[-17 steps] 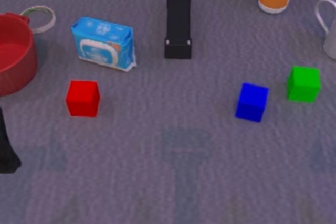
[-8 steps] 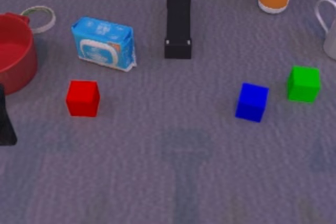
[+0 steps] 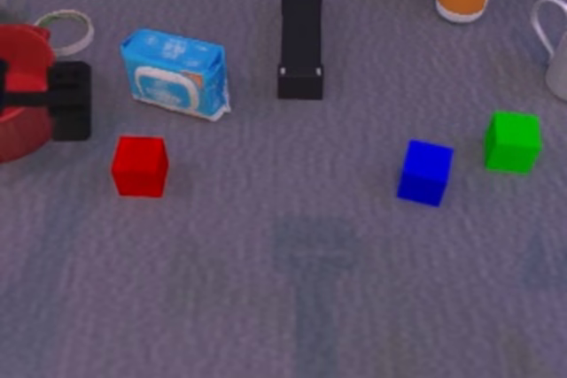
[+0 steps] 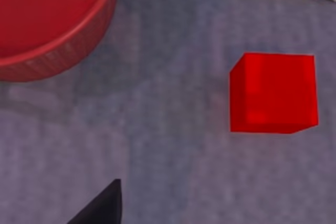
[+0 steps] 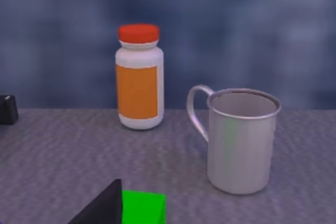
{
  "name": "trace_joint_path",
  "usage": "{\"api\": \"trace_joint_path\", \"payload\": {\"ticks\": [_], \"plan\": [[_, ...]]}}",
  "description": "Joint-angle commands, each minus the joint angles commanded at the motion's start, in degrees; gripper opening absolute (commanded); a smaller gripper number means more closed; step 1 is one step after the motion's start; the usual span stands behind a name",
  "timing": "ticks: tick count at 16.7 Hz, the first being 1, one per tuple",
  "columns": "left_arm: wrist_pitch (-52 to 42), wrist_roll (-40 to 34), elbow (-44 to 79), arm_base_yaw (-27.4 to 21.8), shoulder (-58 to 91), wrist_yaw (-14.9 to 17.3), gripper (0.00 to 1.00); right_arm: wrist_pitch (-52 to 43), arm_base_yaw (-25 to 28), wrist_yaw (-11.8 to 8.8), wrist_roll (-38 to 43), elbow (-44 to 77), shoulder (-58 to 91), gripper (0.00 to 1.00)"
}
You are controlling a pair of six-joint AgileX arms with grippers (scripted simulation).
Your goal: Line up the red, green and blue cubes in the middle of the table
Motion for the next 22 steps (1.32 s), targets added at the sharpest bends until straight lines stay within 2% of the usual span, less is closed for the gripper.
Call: {"api": "trace_joint_path", "payload": {"ticks": [6,11,14,22], "plan": [[-17.8,-2.6,25.5,-3.6,31.3,0.0,1.00,0.0,0.0,0.0,0.0,0.0,0.0,1.00],[-26.4,-4.1,40.2,-5.5,47.8,0.0,1.00,0.0,0.0,0.0,0.0,0.0,0.0,1.00],[-28.2,-4.4,43.6,-5.9,51.1,-0.1,1.00,0.0,0.0,0.0,0.0,0.0,0.0,1.00],[-25.8,-4.2,41.6,-5.7,51.8,-0.1,1.00,0.0,0.0,0.0,0.0,0.0,0.0,1.00]]}}
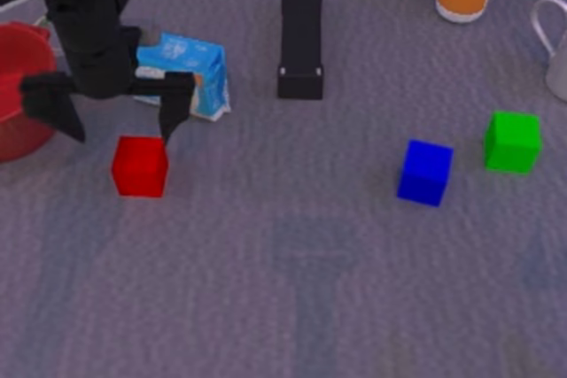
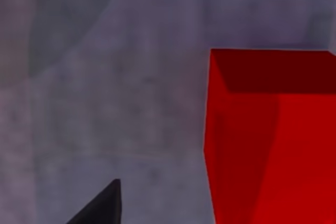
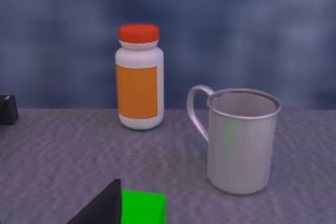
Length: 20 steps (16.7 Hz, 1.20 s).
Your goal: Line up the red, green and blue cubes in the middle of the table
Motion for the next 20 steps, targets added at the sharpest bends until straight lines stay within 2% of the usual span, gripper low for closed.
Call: {"api": "trace_joint_path", "payload": {"ticks": [6,11,20], "plan": [[13.9,0.0,-8.7,-0.1,4.6,0.0,1.00,0.0,0.0,0.0,0.0,0.0,0.0,1.00],[15.0,0.0,-9.6,-0.1,5.2,0.0,1.00,0.0,0.0,0.0,0.0,0.0,0.0,1.00],[15.0,0.0,-9.6,-0.1,5.2,0.0,0.32,0.0,0.0,0.0,0.0,0.0,0.0,1.00]]}}
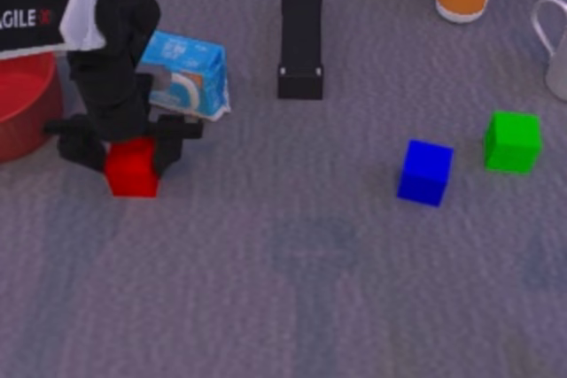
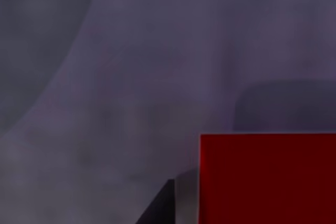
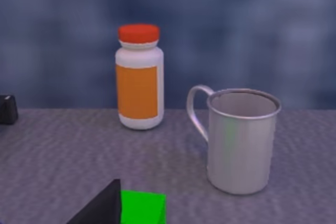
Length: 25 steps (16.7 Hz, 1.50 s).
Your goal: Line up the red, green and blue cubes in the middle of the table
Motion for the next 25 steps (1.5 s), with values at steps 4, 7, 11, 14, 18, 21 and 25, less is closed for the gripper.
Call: {"api": "trace_joint_path", "payload": {"ticks": [4,7,11,14,18,21,25], "plan": [[0.0,0.0,0.0,0.0,0.0,0.0,0.02,0.0,0.0,0.0,0.0,0.0,0.0,1.00],[0.0,0.0,0.0,0.0,0.0,0.0,0.00,0.0,0.0,0.0,0.0,0.0,0.0,1.00],[0.0,0.0,0.0,0.0,0.0,0.0,0.00,0.0,0.0,0.0,0.0,0.0,0.0,1.00],[-0.6,0.2,0.6,0.1,-1.3,-0.2,0.00,0.0,0.0,0.0,0.0,0.0,0.0,1.00],[-7.2,-0.1,4.9,0.7,-3.2,-0.3,0.00,0.0,0.0,0.0,0.0,0.0,0.0,1.00],[-13.1,0.0,8.6,1.1,-5.3,-0.3,0.00,0.0,0.0,0.0,0.0,0.0,0.0,1.00],[-14.1,0.0,9.4,1.2,-5.9,-0.3,0.00,0.0,0.0,0.0,0.0,0.0,0.0,1.00]]}}
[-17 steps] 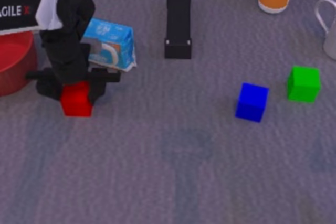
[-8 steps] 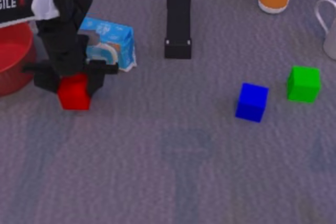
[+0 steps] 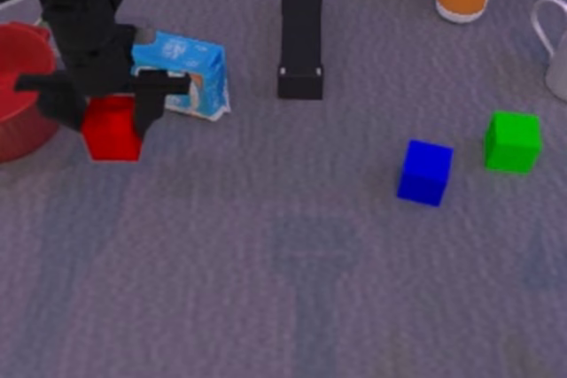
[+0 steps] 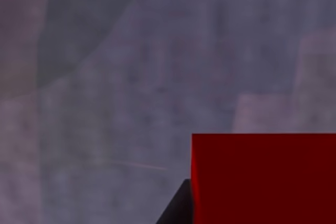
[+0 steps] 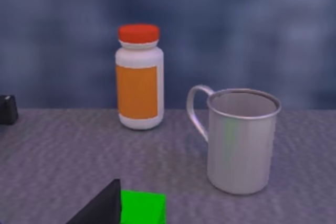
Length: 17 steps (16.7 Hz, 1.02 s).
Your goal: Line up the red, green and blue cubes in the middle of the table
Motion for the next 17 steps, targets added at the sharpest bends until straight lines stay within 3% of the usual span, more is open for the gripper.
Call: {"api": "trace_joint_path", "payload": {"ticks": [4,13,17], "plan": [[0.1,-2.2,-1.1,-2.5,-0.8,-0.1,0.00,0.0,0.0,0.0,0.0,0.0,0.0,1.00],[0.4,-24.2,-10.9,-21.8,-10.0,-0.6,0.00,0.0,0.0,0.0,0.0,0.0,0.0,1.00],[0.6,-25.3,-11.6,-22.9,-10.8,-0.7,0.00,0.0,0.0,0.0,0.0,0.0,0.0,1.00]]}}
